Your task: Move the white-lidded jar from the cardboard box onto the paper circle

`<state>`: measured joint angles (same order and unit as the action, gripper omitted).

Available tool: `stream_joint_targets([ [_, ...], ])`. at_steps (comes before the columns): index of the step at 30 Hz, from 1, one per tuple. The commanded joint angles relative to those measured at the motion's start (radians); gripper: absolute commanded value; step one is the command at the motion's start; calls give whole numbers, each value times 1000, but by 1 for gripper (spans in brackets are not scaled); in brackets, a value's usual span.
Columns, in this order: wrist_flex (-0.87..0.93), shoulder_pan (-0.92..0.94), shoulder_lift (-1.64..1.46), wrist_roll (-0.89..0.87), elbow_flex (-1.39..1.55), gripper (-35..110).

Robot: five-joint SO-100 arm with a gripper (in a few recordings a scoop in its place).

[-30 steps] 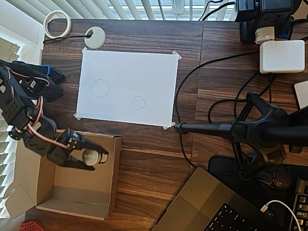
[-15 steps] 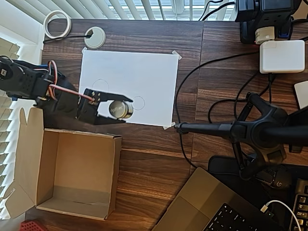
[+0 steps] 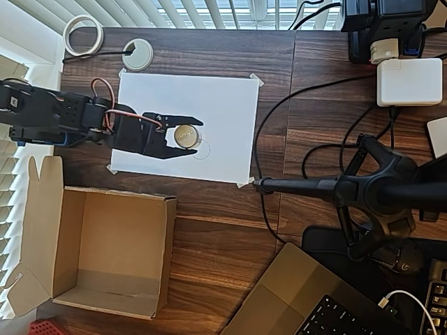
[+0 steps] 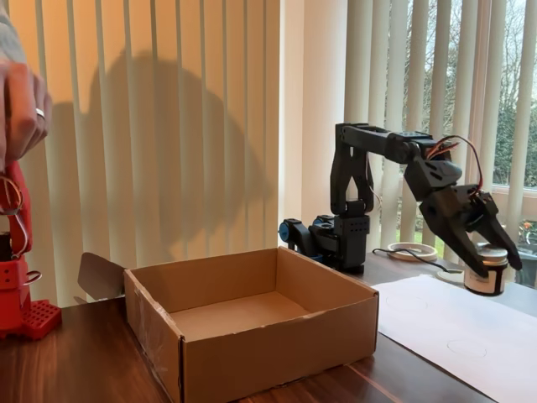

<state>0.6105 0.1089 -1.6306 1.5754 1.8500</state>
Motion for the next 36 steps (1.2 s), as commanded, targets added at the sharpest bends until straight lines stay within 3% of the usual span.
stream_joint_targets([
  [1,-104,14,-25,6,23,1],
  [23,-449,58,5,60,305,1],
  [36,-555,64,57,60,364,1],
])
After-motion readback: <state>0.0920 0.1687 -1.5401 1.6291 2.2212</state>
